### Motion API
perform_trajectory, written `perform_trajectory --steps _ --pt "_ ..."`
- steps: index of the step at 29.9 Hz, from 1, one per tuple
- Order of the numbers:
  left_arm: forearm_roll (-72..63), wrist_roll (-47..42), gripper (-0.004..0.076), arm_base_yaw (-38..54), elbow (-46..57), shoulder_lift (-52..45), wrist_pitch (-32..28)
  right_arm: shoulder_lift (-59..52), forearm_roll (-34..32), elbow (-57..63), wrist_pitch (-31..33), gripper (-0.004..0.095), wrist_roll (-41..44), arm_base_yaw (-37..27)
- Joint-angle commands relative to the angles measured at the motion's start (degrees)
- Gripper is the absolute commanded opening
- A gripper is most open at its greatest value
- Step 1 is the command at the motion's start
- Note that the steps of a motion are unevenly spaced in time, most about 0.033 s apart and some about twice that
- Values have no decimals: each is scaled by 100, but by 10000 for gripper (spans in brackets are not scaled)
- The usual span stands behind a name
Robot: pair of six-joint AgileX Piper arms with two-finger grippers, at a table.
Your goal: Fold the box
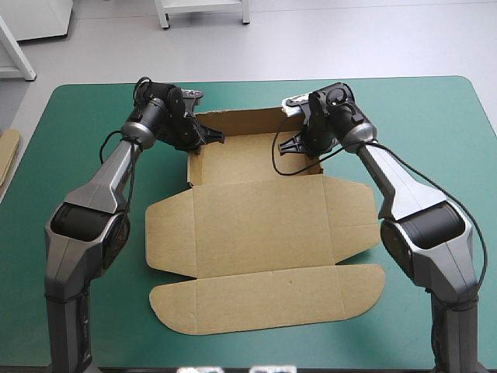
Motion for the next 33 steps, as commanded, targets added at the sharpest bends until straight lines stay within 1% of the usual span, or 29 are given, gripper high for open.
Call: perform_trajectory --steps 1,3,4,6,8,10,13,14,16,17,19,22,24,28,31,33 --pt "-572 294 16 -121 -118 -293 428 -178 326 -95 -133 2 -406 70" --pt "-572 294 62 -121 -118 -293 428 -178 326 -95 -133 21 -406 70" --pt "-572 294 99 -121 -118 -293 428 -178 326 -95 -133 39 -406 70" --pt "-572 317 194 -121 -118 -314 428 -178 317 -95 -161 105 -406 70" --pt "-572 317 289 -121 -118 -314 428 -178 293 -95 -139 218 -406 70" --pt "-601 317 347 -121 -118 -314 428 -178 215 -120 -60 324 -300 70" --pt "-710 317 361 -121 -163 -314 428 -178 89 -247 72 469 -179 70" --pt "-726 317 361 -121 -217 -314 428 -178 21 -338 129 504 -130 70" --pt "-742 317 363 -121 -363 -314 428 -178 -80 -528 186 542 -2 70" --pt "-741 317 368 -121 -427 -314 428 -178 -80 -605 186 546 10 70" --pt "-752 317 404 -121 -563 -326 428 -204 -80 -740 186 546 85 70" --pt "-756 317 489 -121 -576 -385 428 -239 -122 -788 149 546 101 70" --pt "-747 317 524 -121 -576 -410 428 -248 -161 -788 162 546 101 45" --pt "-747 317 530 -121 -576 -422 428 -248 -195 -788 175 546 127 25" --pt "-747 317 530 -121 -576 -422 428 -248 -402 -788 184 546 127 -30" --pt "-718 317 530 -121 -576 -422 428 -248 -421 -788 184 546 127 -101"
